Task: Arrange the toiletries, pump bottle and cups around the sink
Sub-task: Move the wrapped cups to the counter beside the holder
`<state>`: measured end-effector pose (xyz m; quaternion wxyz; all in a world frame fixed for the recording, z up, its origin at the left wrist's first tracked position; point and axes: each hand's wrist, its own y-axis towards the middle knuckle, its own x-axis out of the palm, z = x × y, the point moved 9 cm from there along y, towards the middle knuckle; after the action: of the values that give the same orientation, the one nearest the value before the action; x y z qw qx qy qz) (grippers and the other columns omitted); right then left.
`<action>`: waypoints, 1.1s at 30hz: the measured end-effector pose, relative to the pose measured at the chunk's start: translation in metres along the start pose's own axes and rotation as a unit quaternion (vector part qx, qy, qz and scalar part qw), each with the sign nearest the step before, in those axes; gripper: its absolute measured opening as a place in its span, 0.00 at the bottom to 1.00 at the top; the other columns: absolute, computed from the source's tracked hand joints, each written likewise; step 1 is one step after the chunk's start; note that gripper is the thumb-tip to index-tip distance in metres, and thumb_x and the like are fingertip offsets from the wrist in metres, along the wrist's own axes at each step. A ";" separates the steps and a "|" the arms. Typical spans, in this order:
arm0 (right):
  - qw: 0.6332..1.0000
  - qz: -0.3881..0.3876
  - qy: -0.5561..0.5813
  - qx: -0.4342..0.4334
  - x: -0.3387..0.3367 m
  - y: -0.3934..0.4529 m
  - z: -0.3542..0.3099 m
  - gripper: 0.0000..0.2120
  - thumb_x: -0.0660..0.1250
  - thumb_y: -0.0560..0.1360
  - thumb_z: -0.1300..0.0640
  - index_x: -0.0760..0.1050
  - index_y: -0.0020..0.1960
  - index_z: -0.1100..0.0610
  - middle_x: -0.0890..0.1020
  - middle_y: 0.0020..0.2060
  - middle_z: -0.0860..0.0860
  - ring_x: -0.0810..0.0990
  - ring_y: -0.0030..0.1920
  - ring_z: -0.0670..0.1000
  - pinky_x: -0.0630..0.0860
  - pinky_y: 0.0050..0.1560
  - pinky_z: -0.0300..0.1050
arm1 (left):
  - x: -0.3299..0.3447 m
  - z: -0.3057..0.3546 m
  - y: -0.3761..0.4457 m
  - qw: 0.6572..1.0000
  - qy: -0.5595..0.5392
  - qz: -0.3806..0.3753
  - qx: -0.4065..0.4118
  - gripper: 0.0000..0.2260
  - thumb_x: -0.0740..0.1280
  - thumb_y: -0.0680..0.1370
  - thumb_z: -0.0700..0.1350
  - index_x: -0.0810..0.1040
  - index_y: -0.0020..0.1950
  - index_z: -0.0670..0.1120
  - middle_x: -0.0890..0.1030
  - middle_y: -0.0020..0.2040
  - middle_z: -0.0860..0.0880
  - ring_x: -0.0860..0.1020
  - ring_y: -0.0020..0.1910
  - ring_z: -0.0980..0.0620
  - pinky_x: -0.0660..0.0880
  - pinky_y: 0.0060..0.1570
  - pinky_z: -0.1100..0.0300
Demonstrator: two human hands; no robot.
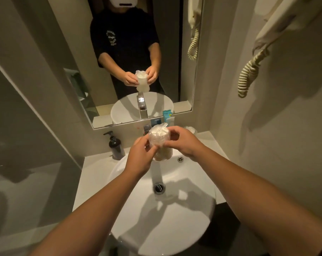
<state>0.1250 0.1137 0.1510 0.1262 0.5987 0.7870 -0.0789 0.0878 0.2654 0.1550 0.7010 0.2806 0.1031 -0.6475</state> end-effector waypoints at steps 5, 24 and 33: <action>0.998 0.053 -0.043 0.007 -0.061 -0.012 0.022 0.23 0.76 0.66 0.64 0.74 0.57 0.51 0.81 0.53 0.50 0.80 0.56 0.49 0.77 0.59 0.48 | 0.058 0.029 0.022 0.997 0.029 -0.062 0.041 0.16 0.69 0.76 0.48 0.76 0.63 0.53 0.76 0.55 0.52 0.75 0.51 0.59 0.72 0.52 0.65; 0.976 0.156 -0.117 0.096 -0.178 0.084 0.183 0.22 0.74 0.68 0.58 0.72 0.60 0.49 0.80 0.51 0.47 0.79 0.51 0.48 0.74 0.52 0.41 | 0.247 -0.022 0.148 0.987 0.081 -0.129 -0.054 0.15 0.67 0.75 0.46 0.77 0.61 0.51 0.82 0.55 0.48 0.79 0.53 0.48 0.73 0.49 0.56; 0.962 0.220 -0.063 0.150 -0.184 0.106 0.269 0.16 0.72 0.68 0.52 0.71 0.53 0.40 0.80 0.48 0.42 0.80 0.49 0.44 0.72 0.44 0.29 | 0.317 -0.076 0.174 0.979 0.060 -0.182 -0.066 0.12 0.64 0.76 0.42 0.76 0.60 0.47 0.81 0.55 0.47 0.78 0.51 0.48 0.74 0.51 0.55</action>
<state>0.3012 -0.1010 -0.0489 0.0987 0.7627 0.6057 -0.2043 0.3172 0.0371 -0.0232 0.5809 0.2489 0.2369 -0.7379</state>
